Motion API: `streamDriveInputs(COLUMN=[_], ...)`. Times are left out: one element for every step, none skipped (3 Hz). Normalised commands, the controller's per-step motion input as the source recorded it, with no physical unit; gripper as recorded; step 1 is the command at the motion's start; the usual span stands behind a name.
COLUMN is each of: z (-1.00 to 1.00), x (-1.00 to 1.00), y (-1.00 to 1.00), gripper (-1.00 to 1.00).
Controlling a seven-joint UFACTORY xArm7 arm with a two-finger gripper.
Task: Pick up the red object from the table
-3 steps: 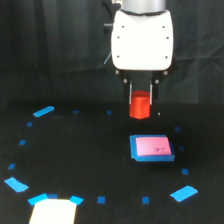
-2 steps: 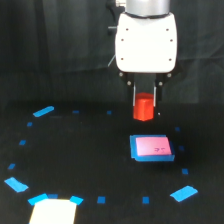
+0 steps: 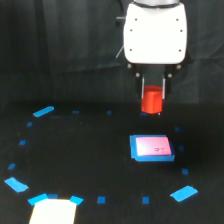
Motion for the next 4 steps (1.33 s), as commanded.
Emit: streamDriveInputs(z=[1.00,0.68,0.05,1.00], x=[-0.59,-0.60,-0.28,0.18], y=[-0.54,-0.24,-0.09,0.14], gripper=[-1.00,-0.85,-1.00,-1.00])
